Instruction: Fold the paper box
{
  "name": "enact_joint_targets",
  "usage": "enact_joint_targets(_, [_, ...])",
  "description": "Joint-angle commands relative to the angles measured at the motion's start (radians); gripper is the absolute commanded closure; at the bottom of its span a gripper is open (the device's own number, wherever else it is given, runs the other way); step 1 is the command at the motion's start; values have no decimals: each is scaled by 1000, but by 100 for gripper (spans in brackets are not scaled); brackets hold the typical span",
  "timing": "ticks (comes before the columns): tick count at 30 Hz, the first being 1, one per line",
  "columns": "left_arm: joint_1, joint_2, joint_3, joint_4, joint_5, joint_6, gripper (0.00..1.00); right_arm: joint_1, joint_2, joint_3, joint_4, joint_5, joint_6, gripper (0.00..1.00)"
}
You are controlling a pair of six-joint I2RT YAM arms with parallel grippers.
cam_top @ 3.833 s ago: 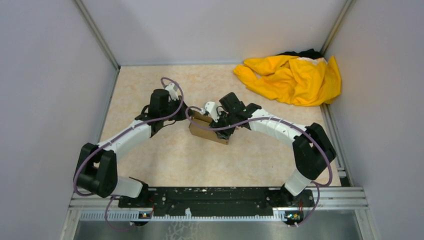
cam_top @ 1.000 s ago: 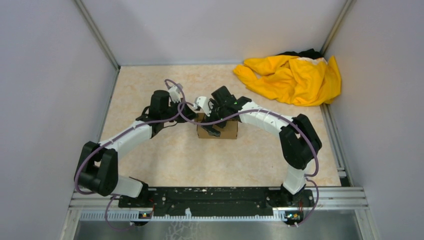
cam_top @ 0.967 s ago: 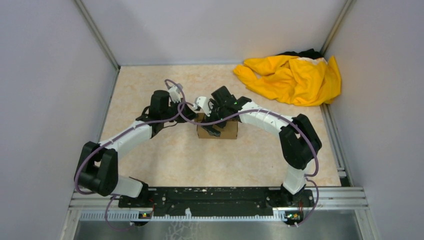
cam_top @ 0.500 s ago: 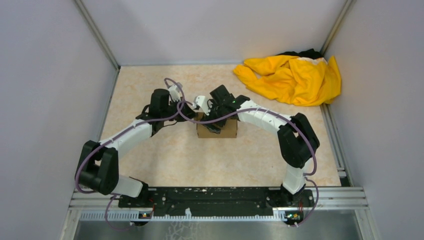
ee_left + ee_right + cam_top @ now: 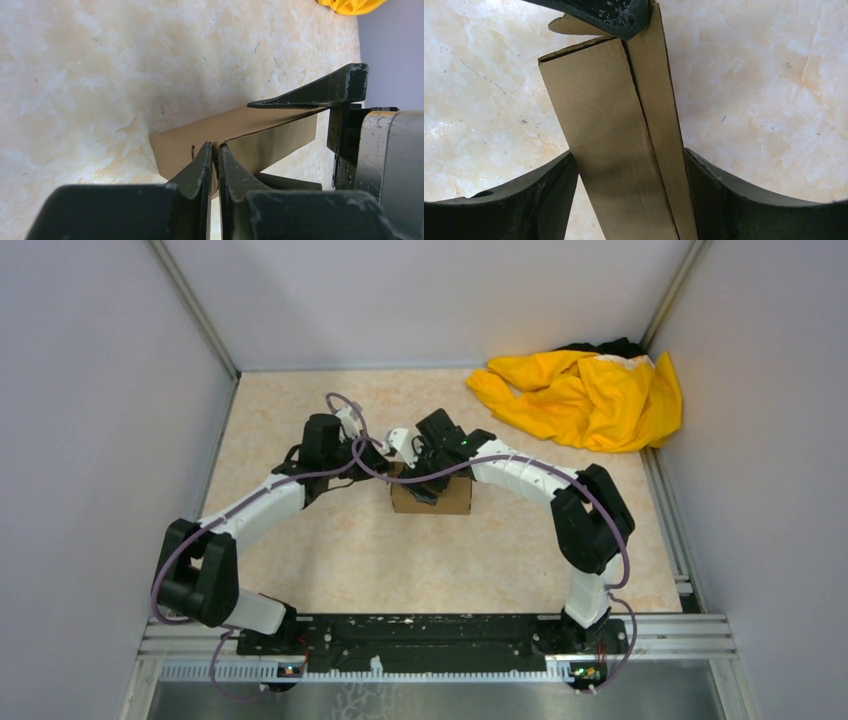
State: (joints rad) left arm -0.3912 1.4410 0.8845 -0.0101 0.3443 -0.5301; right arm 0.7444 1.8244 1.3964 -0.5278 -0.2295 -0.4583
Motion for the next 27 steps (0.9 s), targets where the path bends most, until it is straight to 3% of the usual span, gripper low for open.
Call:
enact_joint_targets(1, [-25,15,22,-23,-17,-34,89,19,47,17,31,25,36,29])
enact_joint_targets(13, [-69,-26,-2,-31,-186,-99,94,22,55,21,61,57,85,30])
enact_joint_targets(27, [-96,-64,-96,33,-249,-120,99,24,52,7,91,75,113,31])
